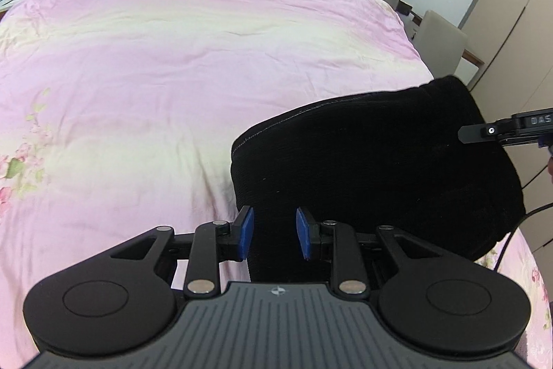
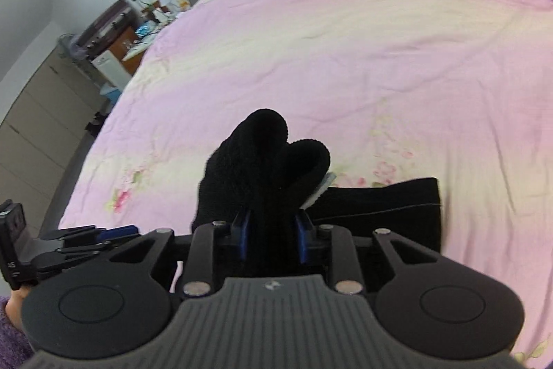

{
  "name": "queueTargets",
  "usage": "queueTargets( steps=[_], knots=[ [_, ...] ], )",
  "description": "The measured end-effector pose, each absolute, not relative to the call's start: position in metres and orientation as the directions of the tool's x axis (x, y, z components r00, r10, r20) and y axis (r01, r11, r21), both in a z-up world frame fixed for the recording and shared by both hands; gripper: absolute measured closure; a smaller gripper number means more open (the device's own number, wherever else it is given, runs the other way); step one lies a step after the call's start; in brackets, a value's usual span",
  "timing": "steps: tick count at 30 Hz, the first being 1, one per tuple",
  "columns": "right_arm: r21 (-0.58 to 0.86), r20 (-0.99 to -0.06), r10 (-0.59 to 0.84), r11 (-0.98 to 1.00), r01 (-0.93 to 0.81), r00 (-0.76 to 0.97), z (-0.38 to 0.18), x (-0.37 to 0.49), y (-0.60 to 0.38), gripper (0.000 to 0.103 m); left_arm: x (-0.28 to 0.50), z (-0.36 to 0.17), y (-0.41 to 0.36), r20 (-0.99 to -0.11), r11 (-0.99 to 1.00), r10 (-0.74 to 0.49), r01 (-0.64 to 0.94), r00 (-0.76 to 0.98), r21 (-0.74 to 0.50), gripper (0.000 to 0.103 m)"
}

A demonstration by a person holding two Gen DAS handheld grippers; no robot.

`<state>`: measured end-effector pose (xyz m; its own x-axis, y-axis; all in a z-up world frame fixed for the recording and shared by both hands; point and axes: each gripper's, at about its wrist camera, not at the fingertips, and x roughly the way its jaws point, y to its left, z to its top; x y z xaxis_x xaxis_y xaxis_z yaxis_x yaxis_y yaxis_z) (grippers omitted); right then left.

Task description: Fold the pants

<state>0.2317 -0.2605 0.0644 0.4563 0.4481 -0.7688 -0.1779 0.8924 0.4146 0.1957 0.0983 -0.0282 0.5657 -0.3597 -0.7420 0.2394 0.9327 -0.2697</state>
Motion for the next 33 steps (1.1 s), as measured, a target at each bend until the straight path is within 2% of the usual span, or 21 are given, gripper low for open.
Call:
queueTargets(
  steps=[6,10,11,13,15,18,21,23,24,26,29,33],
  knots=[
    [0.369,-0.859,0.332,0.929,0.022,0.390,-0.025,0.254,-0.322,0.082,0.222,-0.059,0.070,-0.760,0.920,-0.388,0.272,0.521,-0.283,0.073],
    [0.391,-0.868,0.339,0.917,0.081,0.364,-0.071,0.262,-0.340,0.081,0.241,-0.079,0.055,-0.785,0.925,-0.371,0.270,0.496,-0.266,0.073],
    [0.399,-0.867,0.343,0.913,0.089,0.362,-0.075,0.265,-0.344,0.079,0.246,-0.085,0.049,-0.800,0.930,-0.357,0.267,0.482,-0.254,0.073],
    [0.382,-0.876,0.333,0.921,0.081,0.348,-0.076,0.269,-0.346,0.065,0.252,-0.093,0.043,-0.826,0.941,-0.317,0.262,0.466,-0.213,0.073],
    [0.331,-0.891,0.299,0.943,0.037,0.343,-0.068,0.269,-0.341,0.058,0.250,-0.090,0.042,-0.826,0.942,-0.314,0.264,0.468,-0.209,0.073],
    [0.237,-0.896,0.234,0.971,-0.038,0.377,-0.044,0.260,-0.333,0.056,0.251,-0.076,0.042,-0.806,0.936,-0.329,0.285,0.492,-0.208,0.073],
    [0.196,-0.868,0.233,0.972,-0.128,0.438,-0.008,0.253,-0.321,0.056,0.257,-0.060,0.036,-0.789,0.938,-0.313,0.301,0.529,-0.170,0.073],
    [0.193,-0.846,0.266,0.961,-0.201,0.462,0.005,0.254,-0.304,0.063,0.267,-0.054,0.030,-0.780,0.947,-0.295,0.281,0.552,-0.159,0.073],
    [0.179,-0.842,0.271,0.956,-0.233,0.465,0.006,0.256,-0.294,0.074,0.272,-0.055,0.028,-0.780,0.948,-0.294,0.273,0.552,-0.164,0.073],
    [0.115,-0.856,0.228,0.959,-0.258,0.465,-0.004,0.263,-0.277,0.083,0.283,-0.062,0.022,-0.784,0.950,-0.283,0.274,0.552,-0.150,0.073],
    [0.012,-0.887,0.118,0.973,-0.232,0.447,-0.036,0.277,-0.270,0.090,0.298,-0.087,0.020,-0.808,0.960,-0.246,0.251,0.536,-0.125,0.073],
    [-0.009,-0.903,0.084,0.977,-0.213,0.422,-0.076,0.286,-0.284,0.091,0.315,-0.128,0.027,-0.848,0.963,-0.246,0.221,0.470,-0.156,0.075]
  ],
)
